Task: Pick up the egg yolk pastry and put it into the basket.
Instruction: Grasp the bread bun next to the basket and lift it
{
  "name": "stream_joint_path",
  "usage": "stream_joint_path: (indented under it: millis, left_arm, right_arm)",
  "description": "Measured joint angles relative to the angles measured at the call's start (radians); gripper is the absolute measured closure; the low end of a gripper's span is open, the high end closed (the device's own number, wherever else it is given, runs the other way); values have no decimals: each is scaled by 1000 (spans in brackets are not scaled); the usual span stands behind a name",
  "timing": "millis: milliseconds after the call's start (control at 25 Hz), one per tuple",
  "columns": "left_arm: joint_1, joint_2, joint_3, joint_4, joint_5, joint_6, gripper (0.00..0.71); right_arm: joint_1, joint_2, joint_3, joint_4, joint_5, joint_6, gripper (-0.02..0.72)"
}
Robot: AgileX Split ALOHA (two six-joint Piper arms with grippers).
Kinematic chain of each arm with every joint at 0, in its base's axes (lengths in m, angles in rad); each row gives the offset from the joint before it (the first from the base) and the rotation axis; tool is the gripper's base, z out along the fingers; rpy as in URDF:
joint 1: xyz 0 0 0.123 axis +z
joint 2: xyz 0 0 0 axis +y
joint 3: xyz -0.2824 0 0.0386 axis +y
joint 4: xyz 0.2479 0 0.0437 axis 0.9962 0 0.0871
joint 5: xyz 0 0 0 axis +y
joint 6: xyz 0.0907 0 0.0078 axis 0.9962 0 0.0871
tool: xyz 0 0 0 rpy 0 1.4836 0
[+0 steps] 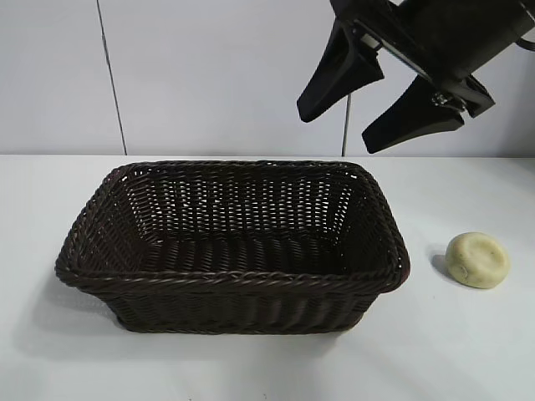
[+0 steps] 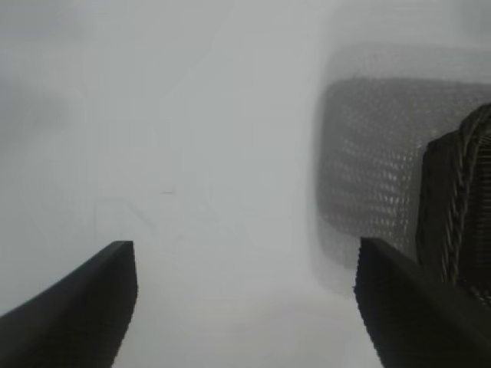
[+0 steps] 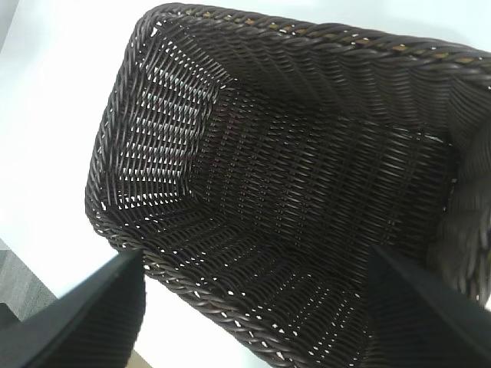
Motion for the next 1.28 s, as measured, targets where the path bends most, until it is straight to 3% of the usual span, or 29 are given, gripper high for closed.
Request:
stream_joint_path:
  millis: [320,600,760,1280]
  left_arm:
    - [0,-384,377,5,-3,0,139]
    - [0,-732,659,5,-102,-4,139]
    - [0,-877,731,5,-113,-5,139]
    - [0,-1108,736,5,-116,-5,139]
  right_arm:
    - [0,0,0,0,0,0,136]
    - [0,0,0,0,0,0,136]
    - [0,0,0,0,0,0,136]
    - [0,0,0,0,0,0,136]
